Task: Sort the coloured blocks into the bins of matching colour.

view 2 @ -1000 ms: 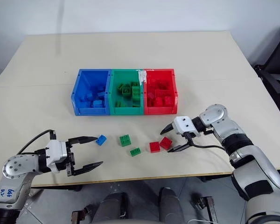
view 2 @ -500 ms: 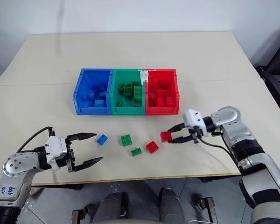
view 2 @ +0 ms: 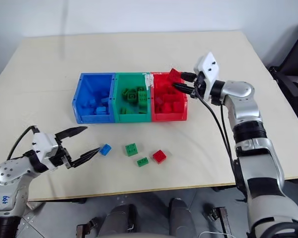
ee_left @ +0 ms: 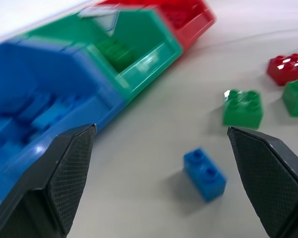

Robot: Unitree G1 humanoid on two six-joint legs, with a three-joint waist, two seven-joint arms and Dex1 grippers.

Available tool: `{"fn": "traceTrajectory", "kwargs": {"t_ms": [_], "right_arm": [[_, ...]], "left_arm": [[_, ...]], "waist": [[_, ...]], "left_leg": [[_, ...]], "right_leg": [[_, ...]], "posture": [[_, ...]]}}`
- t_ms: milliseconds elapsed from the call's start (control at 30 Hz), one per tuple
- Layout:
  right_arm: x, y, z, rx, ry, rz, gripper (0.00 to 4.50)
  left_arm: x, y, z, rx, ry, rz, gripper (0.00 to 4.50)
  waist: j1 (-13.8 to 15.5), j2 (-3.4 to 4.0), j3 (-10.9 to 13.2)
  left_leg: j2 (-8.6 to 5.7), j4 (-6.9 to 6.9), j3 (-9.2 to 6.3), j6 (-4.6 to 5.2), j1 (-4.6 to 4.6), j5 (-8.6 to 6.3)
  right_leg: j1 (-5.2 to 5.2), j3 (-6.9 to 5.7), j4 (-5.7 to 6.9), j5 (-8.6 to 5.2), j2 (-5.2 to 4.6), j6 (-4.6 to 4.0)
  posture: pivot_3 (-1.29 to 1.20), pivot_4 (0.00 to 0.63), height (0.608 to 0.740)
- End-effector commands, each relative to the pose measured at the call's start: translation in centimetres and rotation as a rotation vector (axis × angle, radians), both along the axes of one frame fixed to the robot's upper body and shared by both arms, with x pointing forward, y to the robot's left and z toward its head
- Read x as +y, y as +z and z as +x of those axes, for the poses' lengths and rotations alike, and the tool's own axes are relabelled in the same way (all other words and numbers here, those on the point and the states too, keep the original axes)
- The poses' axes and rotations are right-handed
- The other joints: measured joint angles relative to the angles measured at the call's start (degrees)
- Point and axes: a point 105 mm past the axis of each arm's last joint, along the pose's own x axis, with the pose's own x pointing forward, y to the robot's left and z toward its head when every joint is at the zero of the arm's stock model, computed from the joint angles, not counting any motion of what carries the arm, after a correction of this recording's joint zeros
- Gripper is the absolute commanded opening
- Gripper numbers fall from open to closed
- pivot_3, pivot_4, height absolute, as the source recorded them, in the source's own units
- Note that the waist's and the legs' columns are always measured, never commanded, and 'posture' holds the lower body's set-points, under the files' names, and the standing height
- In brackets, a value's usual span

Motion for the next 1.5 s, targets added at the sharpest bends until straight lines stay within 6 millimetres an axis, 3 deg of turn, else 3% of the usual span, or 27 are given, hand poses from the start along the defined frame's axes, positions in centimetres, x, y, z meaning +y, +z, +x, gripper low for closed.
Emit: {"fn": "traceTrajectory", "kwargs": {"t_ms": [33,233,333,500,567,700,900,967,1100,1267,1500], "right_arm": [[0.1,0.3,0.2,0.009,0.008,-0.011,2.34],[0.1,0.3,-0.1,0.016,0.048,-0.013,4.47],[-0.6,0.9,-2.2,-0.019,0.178,0.012,4.49],[-3.7,1.1,-6.3,-0.112,0.297,0.019,4.49],[-5.7,0.1,-8.5,-0.116,0.318,-0.019,4.49],[-9.6,-3.8,-13.2,0.025,0.302,-0.132,4.49],[-14.3,-7.4,-17.4,0.089,0.133,-0.190,4.49],[-14.7,-8.3,-18.3,0.120,0.130,-0.214,4.49],[-13.0,-8.9,-18.3,0.127,0.190,-0.209,4.49],[-7.9,-8.8,-16.8,0.141,0.397,-0.207,4.49],[-0.8,-8.8,-15.1,0.175,0.735,-0.273,4.49]], "left_arm": [[-0.5,2.4,-0.6,-0.086,-0.014,-0.024,4.50],[-1.6,3.5,-1.1,-0.103,-0.025,-0.048,4.50],[-1.6,2.7,-1.5,-0.064,-0.033,-0.030,4.50],[-2.4,0.9,-2.2,0.007,-0.139,0.059,4.50],[-3.0,0.4,-2.1,0.028,-0.196,0.084,4.50],[-4.2,-0.2,-1.6,0.072,-0.306,0.097,4.50],[-5.7,-0.7,-0.8,0.085,-0.438,0.142,4.50],[-5.9,-0.7,-0.8,0.086,-0.471,0.148,4.50],[-5.6,-0.6,-0.6,0.071,-0.483,0.164,4.50],[-4.2,-0.8,-0.7,0.064,-0.419,0.169,4.50],[-1.7,-2.0,-2.7,0.114,-0.318,0.186,4.50]], "waist": [[0.0,0.00,0.0],[-0.2,0.00,0.0],[-0.2,0.00,0.0],[0.7,0.00,0.0],[1.4,0.01,0.0],[2.9,0.01,0.0],[2.6,0.01,0.0],[2.5,0.01,0.0],[1.2,0.02,0.0],[0.2,0.02,0.0],[0.0,0.03,0.0]], "left_leg": [[0.00,0.05,0.01,0.01,-0.18,0.00],[-0.03,0.13,0.02,0.06,-0.48,-0.06],[-0.01,0.14,0.02,0.06,-0.47,-0.06],[-0.03,0.15,0.02,0.07,-0.48,-0.07],[-0.02,0.20,0.03,0.07,-0.46,-0.07],[-0.04,0.28,-0.08,0.06,-0.42,-0.08],[0.04,0.60,0.20,0.04,-0.17,-0.16],[0.07,0.59,0.37,0.12,0.13,-0.20],[0.17,0.54,0.47,0.25,0.64,-0.35],[0.28,0.53,0.51,0.23,0.76,-0.34],[0.28,0.53,0.53,0.31,0.74,-0.48]], "right_leg": [[-0.14,0.00,-0.02,0.01,0.00,0.03],[-0.36,-0.01,-0.06,0.04,-0.01,0.07],[-0.35,-0.01,-0.07,0.04,0.03,0.07],[-0.32,-0.04,-0.11,0.04,0.02,0.08],[-0.31,-0.04,-0.11,0.05,0.03,0.10],[-0.12,-0.17,-0.29,0.06,0.05,0.11],[-0.01,-0.21,-0.33,0.15,0.04,0.28],[0.17,-0.16,-0.31,0.15,0.02,0.28],[0.66,-0.14,-0.36,0.19,0.03,0.19],[0.67,-0.13,-0.27,0.27,0.08,0.09],[0.64,-0.19,-0.29,0.27,0.00,0.08]], "posture": [[0.00,0.150,0.740],[0.00,0.150,0.740],[0.00,0.150,0.740],[0.00,0.150,0.740],[0.00,0.150,0.740],[0.00,0.150,0.740],[0.00,0.150,0.740],[0.00,0.150,0.740],[0.00,0.150,0.740],[0.00,0.150,0.740],[0.00,0.150,0.740]]}}
